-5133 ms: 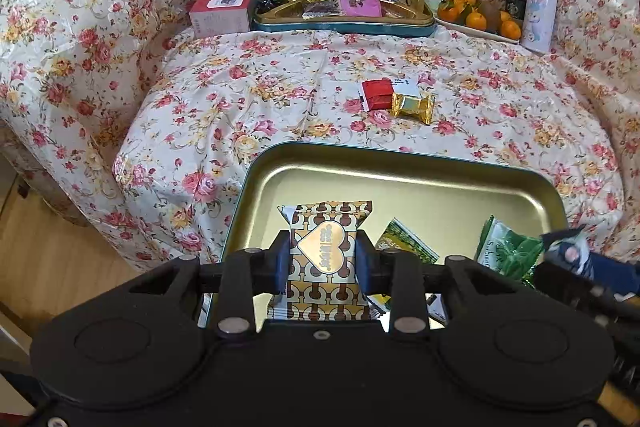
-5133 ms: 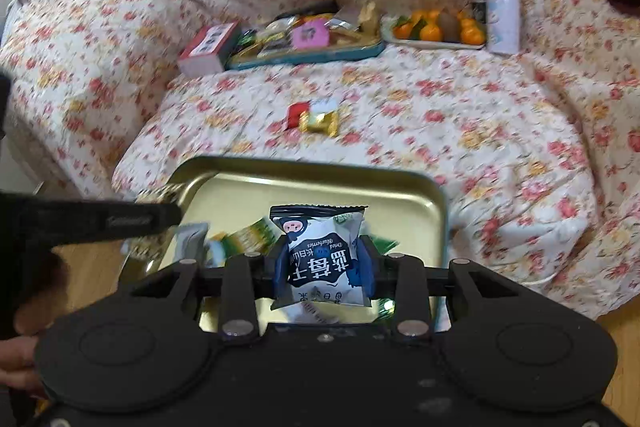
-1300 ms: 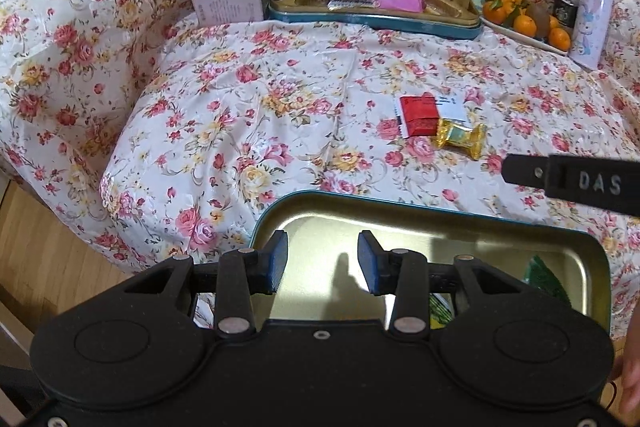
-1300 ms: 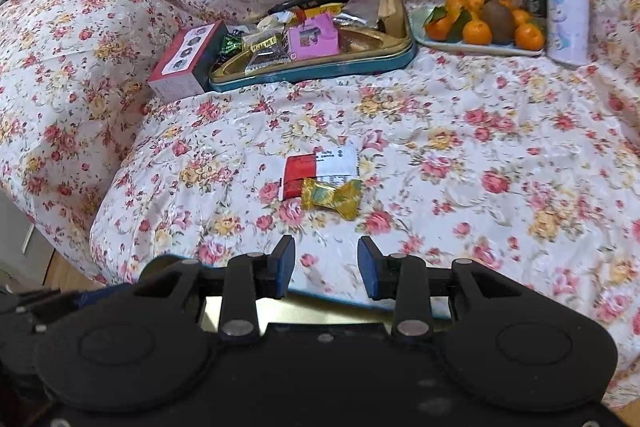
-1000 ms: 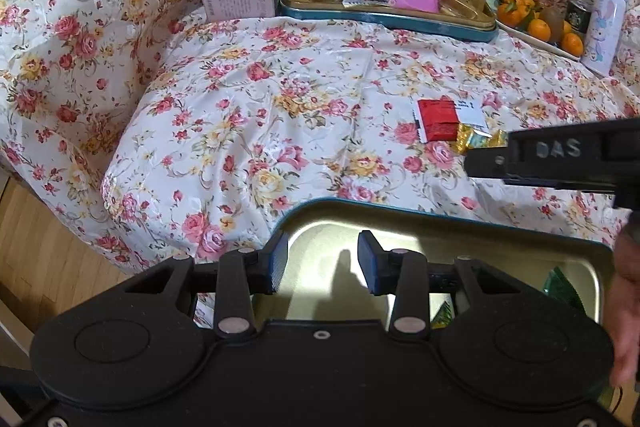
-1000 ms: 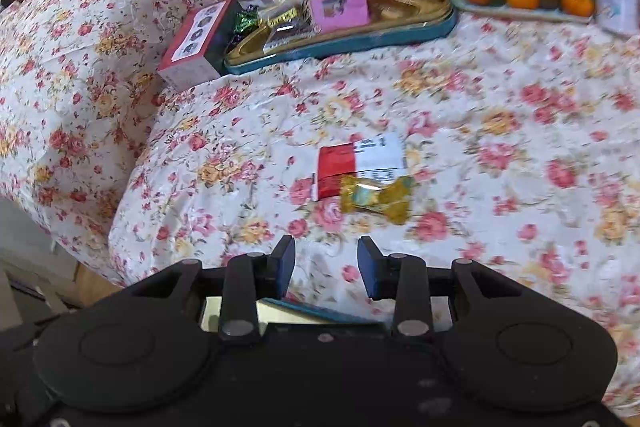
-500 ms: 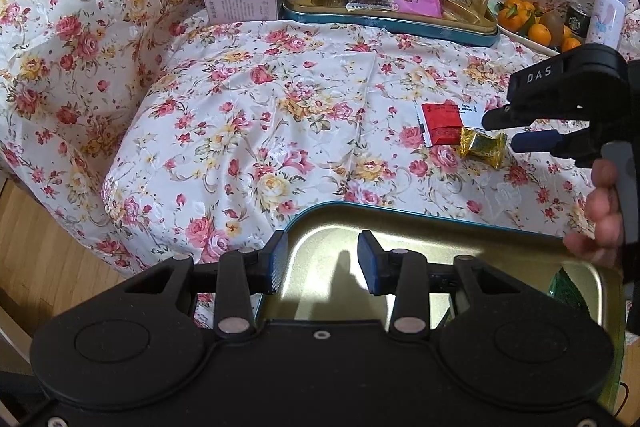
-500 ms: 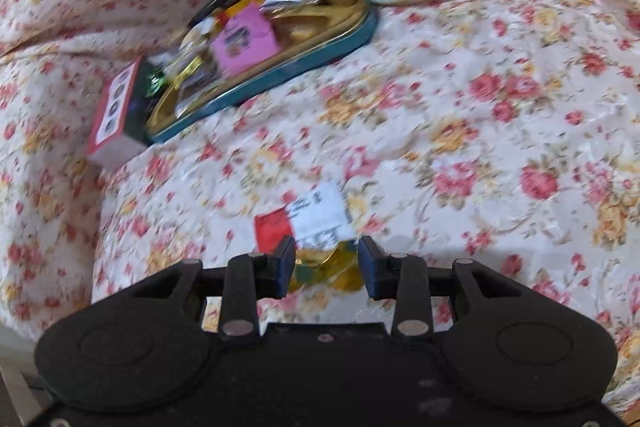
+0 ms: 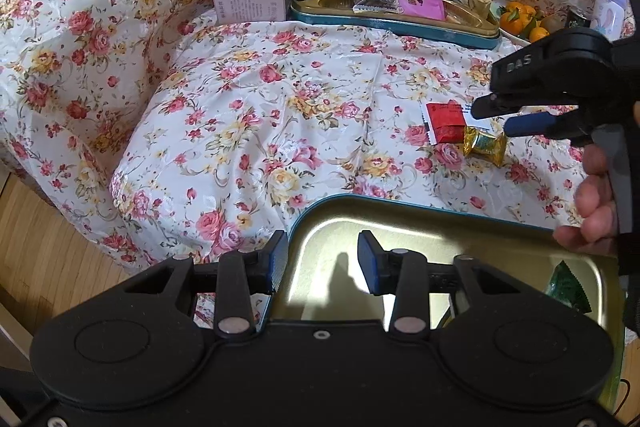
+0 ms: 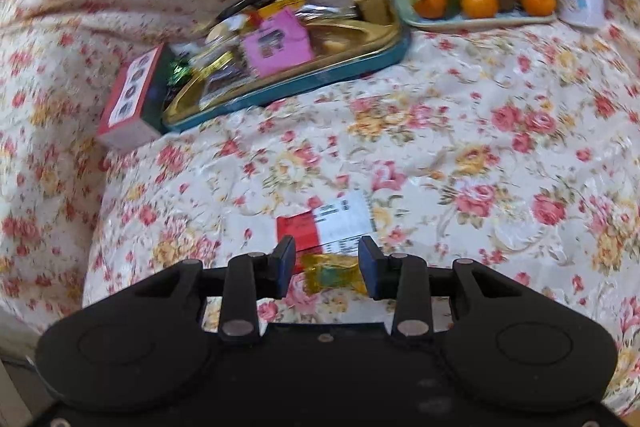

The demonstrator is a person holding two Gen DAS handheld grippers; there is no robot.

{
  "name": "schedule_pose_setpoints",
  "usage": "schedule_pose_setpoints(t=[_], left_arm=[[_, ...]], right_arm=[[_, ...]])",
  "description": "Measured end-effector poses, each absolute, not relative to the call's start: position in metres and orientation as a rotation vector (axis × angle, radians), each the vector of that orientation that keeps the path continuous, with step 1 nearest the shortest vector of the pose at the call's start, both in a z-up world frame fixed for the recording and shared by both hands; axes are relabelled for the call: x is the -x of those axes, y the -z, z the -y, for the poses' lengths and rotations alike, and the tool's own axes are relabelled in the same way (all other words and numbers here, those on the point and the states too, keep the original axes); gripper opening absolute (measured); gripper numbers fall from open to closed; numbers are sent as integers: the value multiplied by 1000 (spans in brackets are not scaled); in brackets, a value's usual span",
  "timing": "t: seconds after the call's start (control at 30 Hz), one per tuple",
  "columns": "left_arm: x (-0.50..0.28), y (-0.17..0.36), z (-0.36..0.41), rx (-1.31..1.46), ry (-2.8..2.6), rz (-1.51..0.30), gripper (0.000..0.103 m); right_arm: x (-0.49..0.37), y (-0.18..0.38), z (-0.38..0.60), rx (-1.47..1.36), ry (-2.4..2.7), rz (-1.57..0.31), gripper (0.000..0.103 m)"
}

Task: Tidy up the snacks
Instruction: 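Grasp the gold-wrapped candy with the right tool and lift it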

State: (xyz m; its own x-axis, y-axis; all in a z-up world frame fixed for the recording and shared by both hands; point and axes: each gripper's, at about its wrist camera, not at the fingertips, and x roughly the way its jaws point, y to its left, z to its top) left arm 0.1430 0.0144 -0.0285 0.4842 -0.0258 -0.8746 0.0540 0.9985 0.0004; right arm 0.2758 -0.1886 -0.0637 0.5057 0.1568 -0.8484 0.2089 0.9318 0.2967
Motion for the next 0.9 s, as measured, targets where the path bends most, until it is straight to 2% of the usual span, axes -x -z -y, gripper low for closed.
schedule_pose_setpoints(t=[0.23,0.6,0.9], left_arm=[[-141,27,-17,-31,52,-1058,49],[-148,21,-9,-57,68,-1035,49],[-150,18,-3,-89,82,-1022,49]], right_arm=[[-284,81,176,-263,50,-1108,38],[-271,78,233,-269,221,-1074,39],[-262,61,253,-445,190,-1048,39]])
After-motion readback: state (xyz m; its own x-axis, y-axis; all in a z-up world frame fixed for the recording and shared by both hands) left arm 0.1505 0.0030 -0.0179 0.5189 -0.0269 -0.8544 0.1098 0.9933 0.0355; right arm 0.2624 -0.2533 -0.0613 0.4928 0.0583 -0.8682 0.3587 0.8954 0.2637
